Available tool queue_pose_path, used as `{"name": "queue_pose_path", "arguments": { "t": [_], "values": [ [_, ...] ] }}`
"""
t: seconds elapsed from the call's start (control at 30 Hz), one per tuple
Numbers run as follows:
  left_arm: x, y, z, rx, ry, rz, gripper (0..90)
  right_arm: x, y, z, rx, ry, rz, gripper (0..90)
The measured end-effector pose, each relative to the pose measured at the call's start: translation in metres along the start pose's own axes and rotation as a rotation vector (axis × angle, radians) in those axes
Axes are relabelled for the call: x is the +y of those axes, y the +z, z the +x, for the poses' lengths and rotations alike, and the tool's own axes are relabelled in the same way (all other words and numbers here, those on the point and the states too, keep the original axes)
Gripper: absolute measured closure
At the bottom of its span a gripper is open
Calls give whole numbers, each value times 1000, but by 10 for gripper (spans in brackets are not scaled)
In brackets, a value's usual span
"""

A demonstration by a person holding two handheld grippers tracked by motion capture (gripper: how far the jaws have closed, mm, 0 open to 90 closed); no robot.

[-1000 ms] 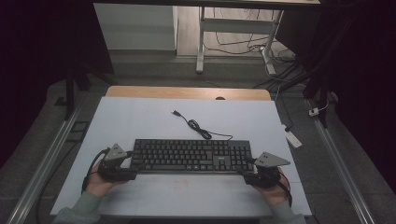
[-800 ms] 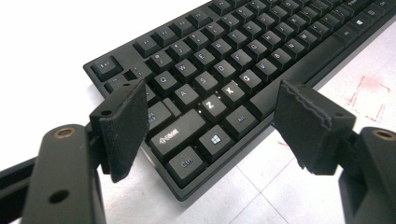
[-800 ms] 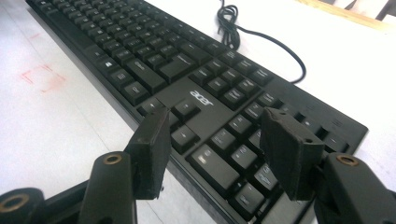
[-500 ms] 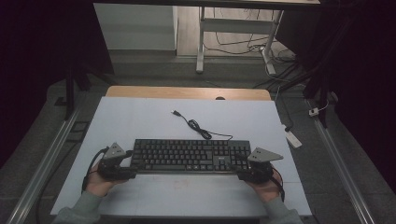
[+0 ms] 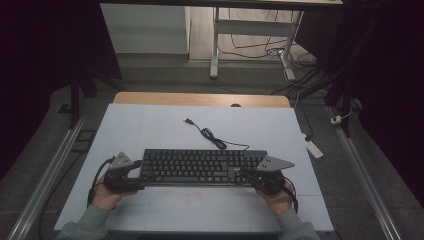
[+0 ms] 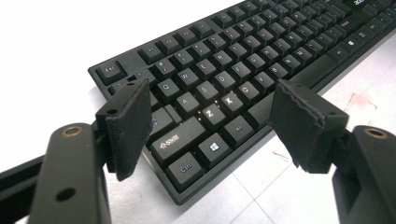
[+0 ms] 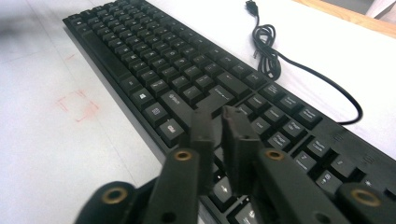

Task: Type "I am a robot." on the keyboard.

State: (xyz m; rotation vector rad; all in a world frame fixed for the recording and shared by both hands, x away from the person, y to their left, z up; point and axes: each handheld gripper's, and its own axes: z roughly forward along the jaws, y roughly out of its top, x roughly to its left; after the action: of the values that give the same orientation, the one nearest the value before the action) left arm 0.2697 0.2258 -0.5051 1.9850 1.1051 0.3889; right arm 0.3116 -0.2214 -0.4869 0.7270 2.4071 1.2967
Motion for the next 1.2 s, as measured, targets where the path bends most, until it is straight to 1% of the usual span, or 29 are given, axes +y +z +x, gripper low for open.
{"name": "queue_pose_path", "arguments": {
  "t": [0.1,0.13,0.23,0.27,0.4,0.47,0.5,0.67,0.8,0.83,0.87,1.1,1.13,1.2],
  "values": [
    [0,-1,0,-3,-5,-6,328,3,2,1,-1,-4,0,894],
    [0,-1,0,-4,-7,-10,353,5,5,2,2,-7,-1,895],
    [1,-3,1,-4,-17,-23,390,8,8,4,5,-12,-11,895],
    [1,-3,1,-4,-17,-23,403,9,9,4,3,-19,-2,896],
    [1,-4,2,-3,-24,-35,457,14,15,7,13,-24,-9,895],
    [1,-4,2,-7,-25,-38,469,15,17,8,16,-23,-11,896],
    [1,-4,2,-8,-24,-38,494,16,20,9,20,-28,-6,895],
    [1,-4,3,-10,-28,-41,552,20,25,11,28,-32,-5,895],
    [1,-5,4,-5,-32,-49,617,24,30,12,33,-37,-5,895],
    [1,-5,4,-4,-33,-52,617,24,30,12,33,-37,-5,895],
    [1,-6,4,-3,-35,-56,658,26,33,14,40,-39,-7,895],
    [1,-6,6,1,-42,-64,767,32,42,17,53,-47,-3,894],
    [1,-7,6,1,-43,-67,809,34,45,18,58,-50,-2,894],
    [1,-7,7,2,-44,-72,855,35,48,19,63,-48,-6,894]
  ]
}}
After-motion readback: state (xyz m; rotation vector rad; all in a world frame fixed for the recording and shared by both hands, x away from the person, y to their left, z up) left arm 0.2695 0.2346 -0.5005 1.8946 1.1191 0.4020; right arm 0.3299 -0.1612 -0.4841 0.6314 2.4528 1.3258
